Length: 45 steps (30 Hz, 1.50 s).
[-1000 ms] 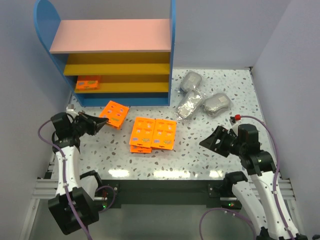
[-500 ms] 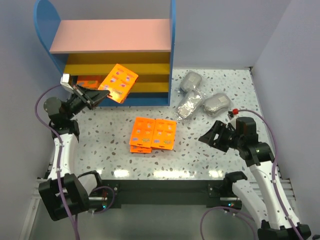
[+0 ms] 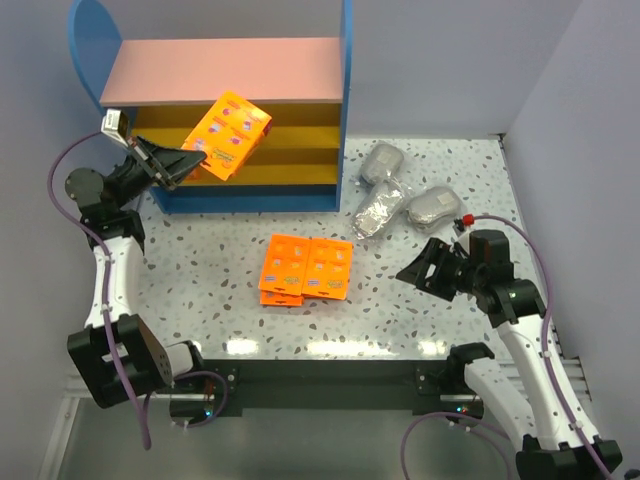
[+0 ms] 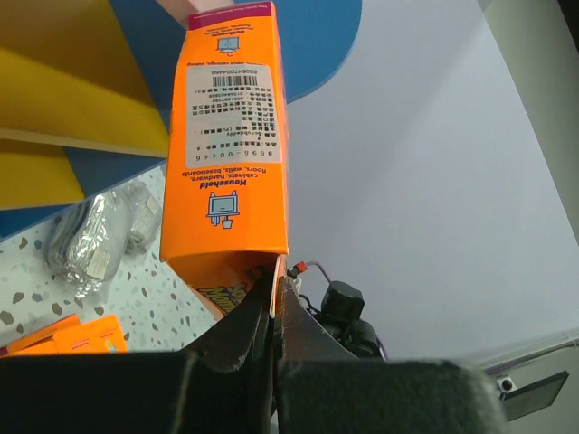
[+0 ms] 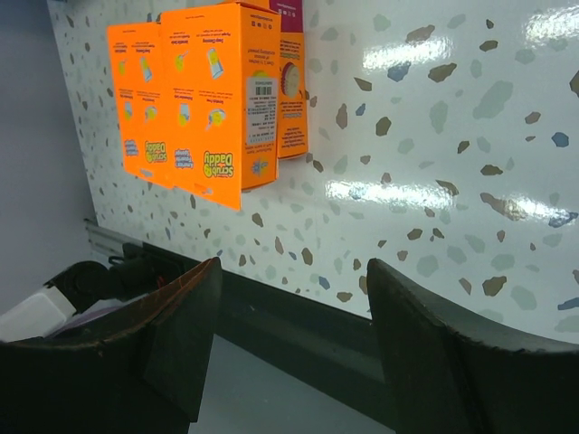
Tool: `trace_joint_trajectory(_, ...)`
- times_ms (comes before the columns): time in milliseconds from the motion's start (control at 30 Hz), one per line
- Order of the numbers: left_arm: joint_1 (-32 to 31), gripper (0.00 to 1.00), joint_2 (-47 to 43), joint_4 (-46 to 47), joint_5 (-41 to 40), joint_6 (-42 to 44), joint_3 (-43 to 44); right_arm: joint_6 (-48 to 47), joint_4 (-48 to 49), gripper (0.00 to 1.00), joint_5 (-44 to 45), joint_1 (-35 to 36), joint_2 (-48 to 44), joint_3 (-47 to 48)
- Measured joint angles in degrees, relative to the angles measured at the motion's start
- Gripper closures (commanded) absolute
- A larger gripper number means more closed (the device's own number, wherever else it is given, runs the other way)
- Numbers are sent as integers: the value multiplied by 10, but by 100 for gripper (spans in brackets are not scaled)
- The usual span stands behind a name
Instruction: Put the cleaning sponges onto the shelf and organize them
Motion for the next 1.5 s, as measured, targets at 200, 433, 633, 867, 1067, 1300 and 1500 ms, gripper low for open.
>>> trace_joint_trajectory(200,5,100,16,-38,37,25,41,-2,4,32,0,0,0,0)
trace_joint_trajectory(433,-26,100,6,-32,43,25,26,-1,15,32,0,0,3,0)
trace_joint_trajectory(633,-40,100,-10,-50,58,46,-4,-2,16,32,0,0,7,0)
trace_joint_trajectory(867,0,100,13,-143,12,124,19,-2,18,32,0,0,8,0)
trace_joint_trajectory(1067,35,100,68,-164,-72,135,30,-2,21,32,0,0,15,0)
trace_joint_trajectory(1300,55,100,111,-154,-166,109,30,-1,30,32,0,0,14,0)
trace_joint_trajectory(1500,77,100,144,-113,-233,72,35,3,44,32,-3,0,14,-3)
